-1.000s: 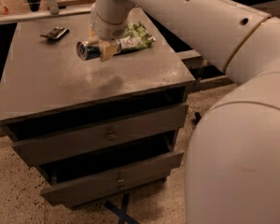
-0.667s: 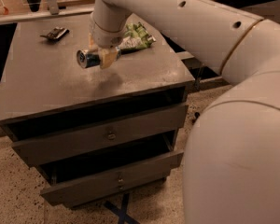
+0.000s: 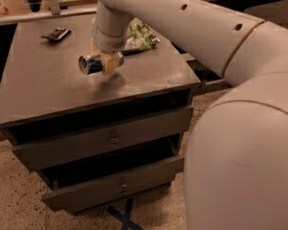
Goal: Knock redbull can over
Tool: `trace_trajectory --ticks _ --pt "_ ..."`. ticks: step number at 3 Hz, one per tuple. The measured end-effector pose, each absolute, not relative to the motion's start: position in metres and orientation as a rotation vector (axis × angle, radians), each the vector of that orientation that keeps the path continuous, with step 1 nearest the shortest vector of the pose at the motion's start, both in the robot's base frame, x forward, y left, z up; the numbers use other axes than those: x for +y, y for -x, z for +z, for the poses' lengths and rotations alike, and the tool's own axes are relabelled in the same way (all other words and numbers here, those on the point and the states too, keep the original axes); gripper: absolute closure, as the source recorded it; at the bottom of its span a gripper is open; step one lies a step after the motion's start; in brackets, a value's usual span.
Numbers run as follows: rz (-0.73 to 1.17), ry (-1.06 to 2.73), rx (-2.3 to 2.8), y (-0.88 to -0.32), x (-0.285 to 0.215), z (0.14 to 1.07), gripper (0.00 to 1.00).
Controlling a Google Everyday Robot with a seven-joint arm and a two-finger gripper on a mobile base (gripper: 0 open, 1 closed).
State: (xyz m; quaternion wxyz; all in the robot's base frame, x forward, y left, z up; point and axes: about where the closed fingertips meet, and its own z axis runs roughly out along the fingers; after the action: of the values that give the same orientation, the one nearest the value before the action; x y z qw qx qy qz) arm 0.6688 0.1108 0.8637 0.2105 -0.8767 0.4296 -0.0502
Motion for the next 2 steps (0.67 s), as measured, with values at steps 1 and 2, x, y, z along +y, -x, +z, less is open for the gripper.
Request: trace_trajectory --ticks 1,2 --pt "-0.115 2.434 1.215 -0.6691 0.1108 0.8595 0.51" --pt "-0.100 2.429 1.227 -0.6698 0.1106 0.8578 0.29"
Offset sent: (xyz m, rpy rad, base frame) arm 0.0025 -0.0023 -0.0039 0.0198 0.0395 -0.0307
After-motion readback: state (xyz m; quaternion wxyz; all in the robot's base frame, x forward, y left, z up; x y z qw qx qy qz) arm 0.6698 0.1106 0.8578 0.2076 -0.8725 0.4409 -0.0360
